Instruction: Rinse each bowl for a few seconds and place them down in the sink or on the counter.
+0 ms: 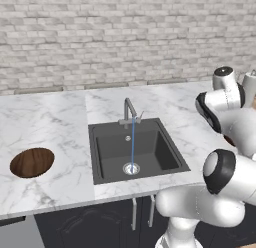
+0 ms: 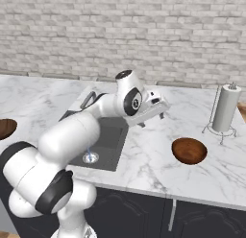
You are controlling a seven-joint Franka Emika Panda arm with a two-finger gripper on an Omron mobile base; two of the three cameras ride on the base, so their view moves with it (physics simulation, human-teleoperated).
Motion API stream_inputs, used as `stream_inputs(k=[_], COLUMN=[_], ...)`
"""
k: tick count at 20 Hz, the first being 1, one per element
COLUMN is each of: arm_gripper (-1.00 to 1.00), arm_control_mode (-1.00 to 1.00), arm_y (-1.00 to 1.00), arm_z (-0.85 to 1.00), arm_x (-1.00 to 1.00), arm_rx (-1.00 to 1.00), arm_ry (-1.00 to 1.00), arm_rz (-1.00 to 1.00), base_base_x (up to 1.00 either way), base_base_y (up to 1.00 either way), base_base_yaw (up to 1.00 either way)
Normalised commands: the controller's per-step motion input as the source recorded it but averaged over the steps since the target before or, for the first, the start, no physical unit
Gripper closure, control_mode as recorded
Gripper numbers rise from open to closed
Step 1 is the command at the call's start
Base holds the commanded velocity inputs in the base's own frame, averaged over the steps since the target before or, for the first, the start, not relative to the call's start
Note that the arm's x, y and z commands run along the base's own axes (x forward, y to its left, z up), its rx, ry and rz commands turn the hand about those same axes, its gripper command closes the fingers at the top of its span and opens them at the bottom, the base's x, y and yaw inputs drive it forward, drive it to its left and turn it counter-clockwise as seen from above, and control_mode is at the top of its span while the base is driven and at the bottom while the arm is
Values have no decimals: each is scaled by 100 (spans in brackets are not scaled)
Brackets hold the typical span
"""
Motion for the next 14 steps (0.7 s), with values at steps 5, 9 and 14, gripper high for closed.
stream_inputs(k=[5,9,14], arm_gripper=[-100,-100,-100], arm_control_mode=[-100,-100,-100], arm_y=[-24,-14,-7], arm_z=[-10,-8,-7], arm_x=[0,0,-3], arm_rx=[0,-3,-7], arm_ry=[0,1,4], arm_rz=[28,16,3], base_base_x=[0,0,0], base_base_y=[0,0,0], base_base_yaw=[0,0,0])
